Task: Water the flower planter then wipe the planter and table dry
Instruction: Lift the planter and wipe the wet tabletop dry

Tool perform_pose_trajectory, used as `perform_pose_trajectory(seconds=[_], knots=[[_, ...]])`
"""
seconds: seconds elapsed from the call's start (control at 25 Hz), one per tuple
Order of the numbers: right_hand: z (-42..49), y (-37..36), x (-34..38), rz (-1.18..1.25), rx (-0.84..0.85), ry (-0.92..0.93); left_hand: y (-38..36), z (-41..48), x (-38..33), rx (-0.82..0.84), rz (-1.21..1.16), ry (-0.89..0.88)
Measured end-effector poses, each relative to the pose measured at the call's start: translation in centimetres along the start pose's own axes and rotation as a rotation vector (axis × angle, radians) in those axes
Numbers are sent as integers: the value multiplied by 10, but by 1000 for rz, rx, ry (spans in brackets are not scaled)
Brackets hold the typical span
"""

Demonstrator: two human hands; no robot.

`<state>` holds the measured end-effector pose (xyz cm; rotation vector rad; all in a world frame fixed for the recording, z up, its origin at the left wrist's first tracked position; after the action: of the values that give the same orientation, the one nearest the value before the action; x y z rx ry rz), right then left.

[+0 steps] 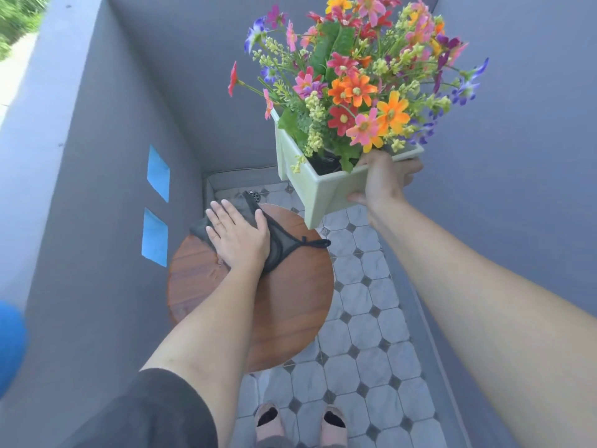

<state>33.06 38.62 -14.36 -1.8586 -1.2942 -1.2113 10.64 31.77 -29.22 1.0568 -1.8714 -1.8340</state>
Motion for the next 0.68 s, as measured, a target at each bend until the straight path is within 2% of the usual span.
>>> perform_pose_trajectory(seconds=[0.68], knots=[[-50, -26, -5, -3, 112, -33, 16, -85, 91, 1, -12, 313]])
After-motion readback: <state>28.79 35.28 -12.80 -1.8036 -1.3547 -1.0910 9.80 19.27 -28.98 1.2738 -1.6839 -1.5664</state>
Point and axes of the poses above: each hand's wrist, its own z-axis towards the middle knuckle, its own y-axis out of the back of the hand, x = y × z, the point moved 6 cm from there along z, towards the middle knuckle, and after that the axes turned 4 degrees about z, right-handed, at the moved point
